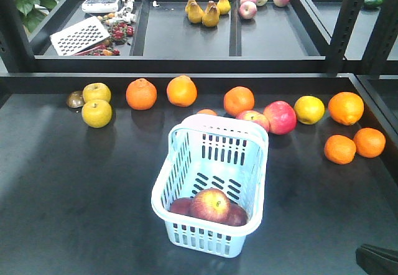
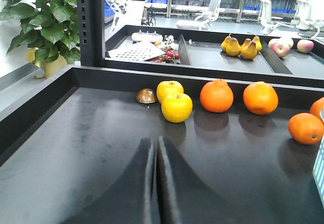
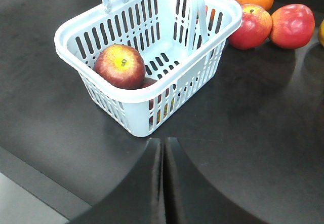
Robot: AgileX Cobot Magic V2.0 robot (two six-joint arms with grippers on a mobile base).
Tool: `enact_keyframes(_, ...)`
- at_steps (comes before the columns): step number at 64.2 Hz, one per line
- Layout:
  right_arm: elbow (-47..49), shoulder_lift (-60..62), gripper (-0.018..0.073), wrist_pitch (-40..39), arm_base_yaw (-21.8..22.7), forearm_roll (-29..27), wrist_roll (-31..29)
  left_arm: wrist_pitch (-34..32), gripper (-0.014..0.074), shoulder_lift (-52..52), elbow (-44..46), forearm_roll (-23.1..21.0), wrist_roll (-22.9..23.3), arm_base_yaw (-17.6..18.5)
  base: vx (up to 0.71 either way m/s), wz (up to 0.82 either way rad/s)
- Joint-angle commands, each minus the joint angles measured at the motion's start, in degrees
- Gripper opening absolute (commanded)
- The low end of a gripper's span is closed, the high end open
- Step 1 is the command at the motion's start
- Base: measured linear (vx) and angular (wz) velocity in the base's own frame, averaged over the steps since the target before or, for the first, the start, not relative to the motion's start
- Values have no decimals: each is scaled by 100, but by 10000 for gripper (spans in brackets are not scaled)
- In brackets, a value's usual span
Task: Pick three apples into basket with both arms
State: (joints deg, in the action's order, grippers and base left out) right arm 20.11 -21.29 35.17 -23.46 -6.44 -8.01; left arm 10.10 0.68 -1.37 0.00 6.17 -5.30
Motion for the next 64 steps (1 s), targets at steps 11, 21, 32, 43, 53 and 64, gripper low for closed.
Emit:
enact_keyframes(11, 160, -36, -4, -354, -1, 36, -38, -433, -6, 97, -41, 0, 21, 34, 0, 0)
enact_keyframes(21, 160, -36, -4, -354, -1, 36, -38, -433, -6, 97, -41, 0, 21, 34, 0, 0)
enact_keyframes(32, 160, -36, -4, -353, -1, 42, -53, -433, -6, 97, -41, 0, 21, 34, 0, 0)
enact_keyframes(43, 139, -36, -4, -326, -1, 73, -54, -433, -6, 97, -41, 0, 21, 34, 0, 0)
enact_keyframes(53, 139, -36, -4, -313, -1, 85, -59, -433, -6, 97, -41, 0, 21, 34, 0, 0)
enact_keyframes(64, -142, -36, -4, -641, -1, 127, -59, -433, -6, 92, -41, 0, 21, 34, 0, 0)
